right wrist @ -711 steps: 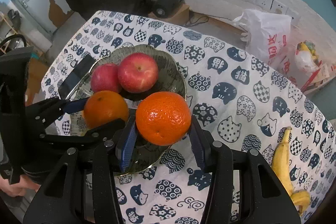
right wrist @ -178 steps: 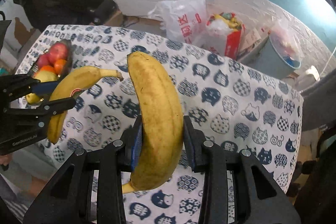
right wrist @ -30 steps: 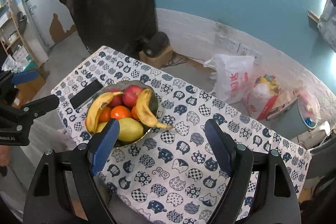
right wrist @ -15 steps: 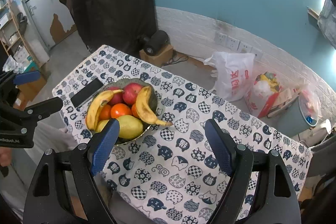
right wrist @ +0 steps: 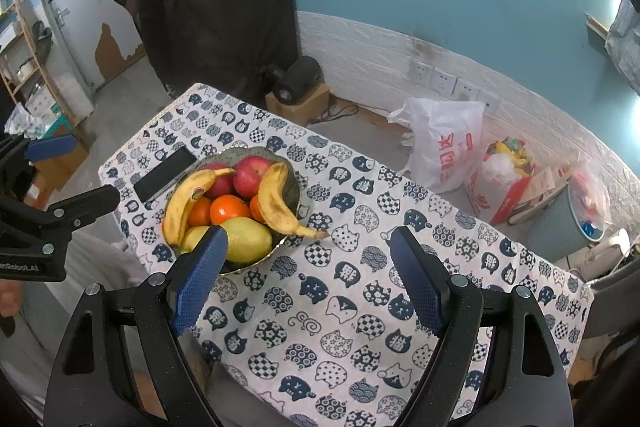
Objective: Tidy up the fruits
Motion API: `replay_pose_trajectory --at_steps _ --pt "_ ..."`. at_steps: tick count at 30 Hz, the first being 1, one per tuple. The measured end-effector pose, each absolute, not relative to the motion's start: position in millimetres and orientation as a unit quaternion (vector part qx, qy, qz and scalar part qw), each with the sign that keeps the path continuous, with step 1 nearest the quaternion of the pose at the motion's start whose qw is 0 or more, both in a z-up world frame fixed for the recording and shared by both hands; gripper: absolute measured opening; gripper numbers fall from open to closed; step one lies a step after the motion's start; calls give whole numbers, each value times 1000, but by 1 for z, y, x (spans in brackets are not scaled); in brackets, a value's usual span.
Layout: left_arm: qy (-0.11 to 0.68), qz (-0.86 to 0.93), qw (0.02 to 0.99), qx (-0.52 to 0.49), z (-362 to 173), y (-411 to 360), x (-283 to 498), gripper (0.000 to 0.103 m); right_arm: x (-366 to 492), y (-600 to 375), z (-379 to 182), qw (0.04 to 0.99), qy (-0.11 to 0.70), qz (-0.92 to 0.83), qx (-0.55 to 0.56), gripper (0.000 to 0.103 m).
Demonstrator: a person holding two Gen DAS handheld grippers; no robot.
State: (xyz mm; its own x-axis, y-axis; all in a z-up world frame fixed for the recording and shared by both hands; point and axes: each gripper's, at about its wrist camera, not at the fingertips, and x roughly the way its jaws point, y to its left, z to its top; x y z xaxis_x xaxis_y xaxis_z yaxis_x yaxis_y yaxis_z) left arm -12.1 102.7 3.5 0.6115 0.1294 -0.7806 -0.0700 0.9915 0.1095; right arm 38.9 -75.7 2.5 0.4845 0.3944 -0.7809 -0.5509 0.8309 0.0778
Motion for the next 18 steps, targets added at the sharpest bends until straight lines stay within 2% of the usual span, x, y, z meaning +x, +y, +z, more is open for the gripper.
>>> replay_pose_trajectory --at_steps 18 --pt "442 53 895 32 2 102 -12 100 38 -75 2 856 427 276 -93 82"
